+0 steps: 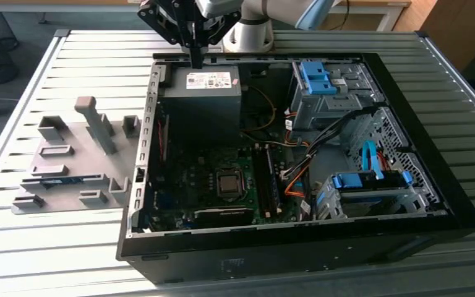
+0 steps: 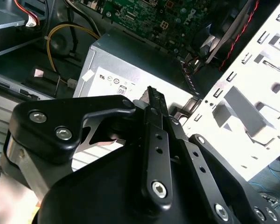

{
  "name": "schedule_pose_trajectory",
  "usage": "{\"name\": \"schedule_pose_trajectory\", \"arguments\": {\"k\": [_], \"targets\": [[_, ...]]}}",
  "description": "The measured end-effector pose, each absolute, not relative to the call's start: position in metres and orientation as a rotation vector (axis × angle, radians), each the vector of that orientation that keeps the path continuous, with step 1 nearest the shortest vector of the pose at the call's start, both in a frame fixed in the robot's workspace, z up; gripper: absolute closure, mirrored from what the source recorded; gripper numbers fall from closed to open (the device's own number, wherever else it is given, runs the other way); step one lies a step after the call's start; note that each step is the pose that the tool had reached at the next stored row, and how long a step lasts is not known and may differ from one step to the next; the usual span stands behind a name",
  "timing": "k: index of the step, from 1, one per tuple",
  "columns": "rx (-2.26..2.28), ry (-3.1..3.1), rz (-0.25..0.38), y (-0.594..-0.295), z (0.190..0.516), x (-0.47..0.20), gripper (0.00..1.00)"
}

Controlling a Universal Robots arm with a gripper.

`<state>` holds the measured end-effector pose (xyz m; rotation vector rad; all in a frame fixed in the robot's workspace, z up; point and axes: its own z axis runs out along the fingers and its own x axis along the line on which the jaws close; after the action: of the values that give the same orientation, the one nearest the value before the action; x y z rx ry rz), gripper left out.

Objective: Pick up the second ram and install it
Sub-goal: 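Reach for the second ram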

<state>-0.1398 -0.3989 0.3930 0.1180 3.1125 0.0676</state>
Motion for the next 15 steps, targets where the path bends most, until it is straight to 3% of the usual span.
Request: {"name": "schedule_pose_trajectory", "arguments": {"k": [15], "targets": [[0.118, 3.113, 0.068, -0.3989, 0.3930, -0.1431, 0.89]]}}
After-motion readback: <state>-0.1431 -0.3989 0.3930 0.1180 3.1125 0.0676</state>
